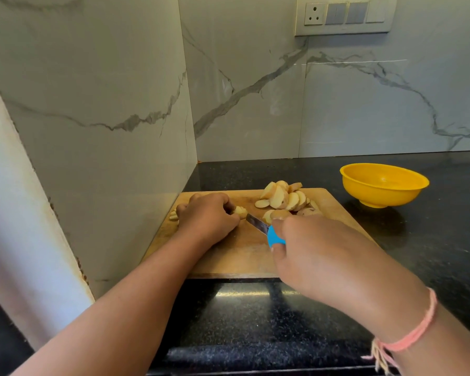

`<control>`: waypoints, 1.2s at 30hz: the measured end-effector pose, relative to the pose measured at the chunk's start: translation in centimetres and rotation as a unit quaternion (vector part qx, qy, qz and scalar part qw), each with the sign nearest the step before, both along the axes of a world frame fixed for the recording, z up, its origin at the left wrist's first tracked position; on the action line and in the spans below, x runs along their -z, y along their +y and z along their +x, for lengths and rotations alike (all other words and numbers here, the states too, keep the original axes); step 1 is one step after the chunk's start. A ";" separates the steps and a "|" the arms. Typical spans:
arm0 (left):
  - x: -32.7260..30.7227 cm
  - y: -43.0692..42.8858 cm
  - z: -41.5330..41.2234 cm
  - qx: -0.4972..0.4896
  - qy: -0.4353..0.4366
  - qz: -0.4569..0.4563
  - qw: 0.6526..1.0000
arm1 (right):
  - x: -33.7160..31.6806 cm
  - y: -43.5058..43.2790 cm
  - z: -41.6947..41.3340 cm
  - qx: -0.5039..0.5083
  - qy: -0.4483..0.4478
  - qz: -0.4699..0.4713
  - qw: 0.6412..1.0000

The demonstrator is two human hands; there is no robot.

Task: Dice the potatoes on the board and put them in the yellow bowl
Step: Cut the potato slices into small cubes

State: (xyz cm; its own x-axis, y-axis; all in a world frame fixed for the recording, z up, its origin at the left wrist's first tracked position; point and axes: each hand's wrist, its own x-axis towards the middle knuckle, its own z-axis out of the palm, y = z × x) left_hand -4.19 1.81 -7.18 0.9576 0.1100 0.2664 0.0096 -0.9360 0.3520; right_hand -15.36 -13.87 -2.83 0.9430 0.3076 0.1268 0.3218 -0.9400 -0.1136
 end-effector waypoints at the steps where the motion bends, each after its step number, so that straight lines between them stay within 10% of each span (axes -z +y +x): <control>1: 0.1 0.0 0.0 0.002 0.001 -0.006 1.000 | -0.1 -0.1 0.0 0.007 0.002 0.009 1.000; 36: 0.1 0.2 0.3 0.000 0.007 -0.094 0.996 | 0.0 1.9 2.6 -0.017 0.018 -0.020 0.999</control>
